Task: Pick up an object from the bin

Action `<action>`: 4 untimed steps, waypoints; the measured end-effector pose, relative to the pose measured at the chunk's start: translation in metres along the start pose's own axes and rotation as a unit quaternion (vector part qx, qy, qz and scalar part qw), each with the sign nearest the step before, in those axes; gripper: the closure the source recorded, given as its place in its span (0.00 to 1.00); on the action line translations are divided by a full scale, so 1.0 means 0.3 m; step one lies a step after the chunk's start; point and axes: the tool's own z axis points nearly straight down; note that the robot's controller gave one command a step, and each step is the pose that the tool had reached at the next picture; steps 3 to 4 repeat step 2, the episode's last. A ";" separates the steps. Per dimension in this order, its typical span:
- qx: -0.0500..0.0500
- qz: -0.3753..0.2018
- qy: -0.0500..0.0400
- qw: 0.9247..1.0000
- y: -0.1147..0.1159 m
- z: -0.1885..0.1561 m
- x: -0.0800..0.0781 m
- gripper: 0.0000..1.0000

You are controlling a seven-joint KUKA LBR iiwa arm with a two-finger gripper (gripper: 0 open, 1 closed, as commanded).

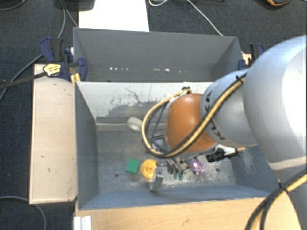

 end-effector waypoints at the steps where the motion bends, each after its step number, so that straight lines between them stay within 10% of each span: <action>1: 0.000 0.011 0.001 1.000 0.004 -0.003 0.007 1.00; 4: 0.000 0.011 0.001 1.000 0.004 -0.003 0.007 1.00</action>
Offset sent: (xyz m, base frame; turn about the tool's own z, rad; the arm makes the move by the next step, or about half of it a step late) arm 0.0000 0.0000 0.0000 0.0000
